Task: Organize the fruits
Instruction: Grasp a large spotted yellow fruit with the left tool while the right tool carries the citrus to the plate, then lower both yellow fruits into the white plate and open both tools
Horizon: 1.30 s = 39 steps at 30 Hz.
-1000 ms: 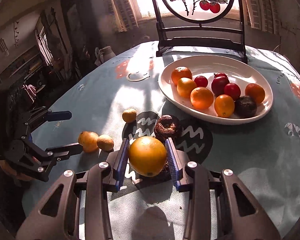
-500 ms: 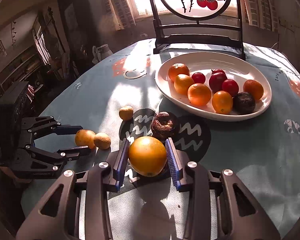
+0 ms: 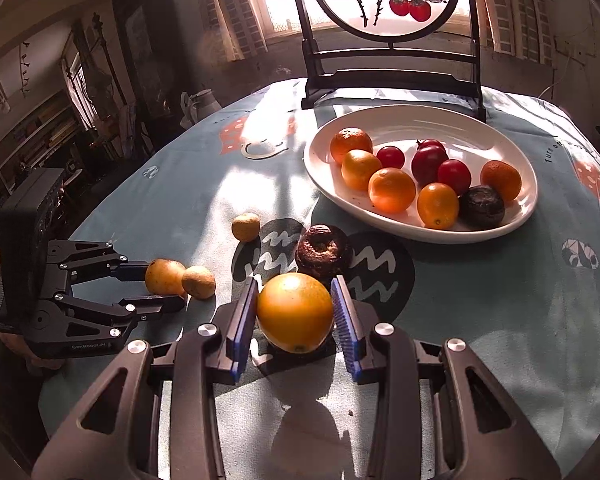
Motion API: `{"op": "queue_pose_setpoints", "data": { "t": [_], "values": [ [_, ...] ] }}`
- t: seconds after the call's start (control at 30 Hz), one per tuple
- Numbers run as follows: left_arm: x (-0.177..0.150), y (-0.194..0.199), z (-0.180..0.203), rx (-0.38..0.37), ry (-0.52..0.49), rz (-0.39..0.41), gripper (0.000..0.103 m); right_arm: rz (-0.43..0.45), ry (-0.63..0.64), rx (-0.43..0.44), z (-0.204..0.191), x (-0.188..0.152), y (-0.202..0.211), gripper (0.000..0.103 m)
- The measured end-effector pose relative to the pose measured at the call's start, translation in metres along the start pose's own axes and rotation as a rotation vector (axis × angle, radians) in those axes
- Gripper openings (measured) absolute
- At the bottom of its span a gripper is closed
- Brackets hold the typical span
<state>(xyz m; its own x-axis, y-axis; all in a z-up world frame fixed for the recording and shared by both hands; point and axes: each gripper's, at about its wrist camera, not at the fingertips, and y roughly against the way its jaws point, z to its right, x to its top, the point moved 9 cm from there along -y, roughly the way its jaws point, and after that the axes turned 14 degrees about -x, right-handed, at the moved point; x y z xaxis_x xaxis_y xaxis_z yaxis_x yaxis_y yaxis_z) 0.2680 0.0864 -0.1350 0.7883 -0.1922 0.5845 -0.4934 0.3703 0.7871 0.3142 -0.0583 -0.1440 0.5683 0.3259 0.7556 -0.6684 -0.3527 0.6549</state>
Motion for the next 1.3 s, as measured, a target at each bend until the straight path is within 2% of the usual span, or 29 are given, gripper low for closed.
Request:
{"op": "queue_pose_setpoints", "data": {
  "t": [0.13, 0.3, 0.47, 0.57, 0.7, 0.8, 0.93, 0.97, 1.0, 1.03, 1.1, 1.2, 1.3],
  "values": [
    [0.004, 0.008, -0.002, -0.004, 0.018, 0.035, 0.038, 0.019, -0.032, 0.012, 0.007, 0.005, 0.005, 0.038],
    [0.02, 0.025, -0.002, -0.034, 0.072, 0.124, 0.038, 0.077, -0.107, 0.009, 0.025, 0.02, 0.014, 0.038],
    [0.059, 0.041, 0.014, -0.092, 0.091, 0.231, 0.038, 0.183, -0.199, -0.062, 0.059, 0.042, 0.019, 0.038],
    [0.095, 0.035, 0.022, -0.062, 0.079, 0.261, 0.038, 0.24, -0.246, -0.148, 0.088, 0.057, 0.01, 0.038],
    [0.142, 0.002, 0.031, -0.076, 0.081, 0.231, 0.038, 0.245, -0.297, -0.224, 0.124, 0.071, -0.011, 0.038],
    [0.169, -0.033, 0.03, -0.019, 0.064, 0.172, 0.038, 0.246, -0.282, -0.239, 0.136, 0.082, -0.027, 0.037],
    [0.19, -0.067, 0.025, 0.049, 0.069, 0.131, 0.04, 0.185, -0.268, -0.177, 0.137, 0.085, -0.047, 0.038],
    [0.193, -0.069, 0.023, 0.076, 0.066, 0.134, 0.054, 0.166, -0.263, -0.184, 0.137, 0.083, -0.049, 0.039],
    [0.194, -0.066, 0.023, 0.103, 0.062, 0.141, 0.068, 0.157, -0.262, -0.196, 0.135, 0.081, -0.048, 0.046],
    [0.195, -0.058, 0.024, 0.128, 0.055, 0.164, 0.088, 0.166, -0.266, -0.196, 0.134, 0.082, -0.044, 0.051],
    [0.194, -0.038, 0.032, 0.142, 0.025, 0.228, 0.092, 0.206, -0.264, -0.185, 0.13, 0.087, -0.03, 0.051],
    [0.181, -0.013, 0.038, 0.174, 0.002, 0.26, 0.094, 0.243, -0.252, -0.196, 0.123, 0.091, -0.012, 0.051],
    [0.162, 0.009, 0.04, 0.187, 0.0, 0.283, 0.095, 0.244, -0.227, -0.182, 0.11, 0.089, -0.002, 0.051]
  ]
}}
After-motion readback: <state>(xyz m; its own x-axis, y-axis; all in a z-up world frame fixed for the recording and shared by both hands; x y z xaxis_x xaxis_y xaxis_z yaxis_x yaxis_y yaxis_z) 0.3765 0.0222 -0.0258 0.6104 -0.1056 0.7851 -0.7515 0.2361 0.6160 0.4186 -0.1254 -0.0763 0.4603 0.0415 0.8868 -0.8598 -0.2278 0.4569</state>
